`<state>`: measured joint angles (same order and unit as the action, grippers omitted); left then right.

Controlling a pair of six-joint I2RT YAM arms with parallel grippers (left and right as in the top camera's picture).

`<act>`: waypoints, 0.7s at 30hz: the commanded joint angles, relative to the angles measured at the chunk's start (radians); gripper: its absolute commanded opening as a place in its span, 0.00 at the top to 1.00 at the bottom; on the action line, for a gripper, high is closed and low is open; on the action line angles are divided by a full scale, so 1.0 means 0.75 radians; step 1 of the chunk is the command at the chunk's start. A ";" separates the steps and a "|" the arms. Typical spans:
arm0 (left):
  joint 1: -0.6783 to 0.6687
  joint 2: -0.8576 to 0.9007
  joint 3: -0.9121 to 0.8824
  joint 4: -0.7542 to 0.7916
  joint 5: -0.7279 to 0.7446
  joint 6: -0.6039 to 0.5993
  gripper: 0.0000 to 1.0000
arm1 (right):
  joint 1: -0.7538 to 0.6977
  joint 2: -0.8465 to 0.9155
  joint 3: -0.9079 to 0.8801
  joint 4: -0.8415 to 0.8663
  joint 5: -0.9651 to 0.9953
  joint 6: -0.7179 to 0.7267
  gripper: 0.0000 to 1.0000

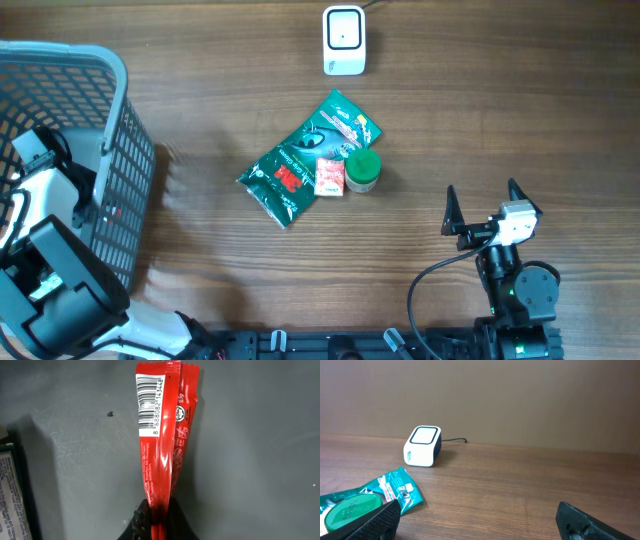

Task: Scan the item barcode
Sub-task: 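Reach the left gripper into the basket and grasp the red stick pack, then lift the red stick pack past the scanner and drop it on the glove pack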

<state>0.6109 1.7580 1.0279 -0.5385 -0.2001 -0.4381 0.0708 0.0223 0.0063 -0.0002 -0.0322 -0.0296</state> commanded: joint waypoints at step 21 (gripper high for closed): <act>0.002 -0.569 0.357 -0.290 0.390 0.016 0.96 | 0.000 0.001 -0.002 0.005 0.012 0.013 0.00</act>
<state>0.6109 1.4601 1.2762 -0.7761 -0.0666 -0.4385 0.0708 0.0223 0.0063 -0.0002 -0.0322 -0.0296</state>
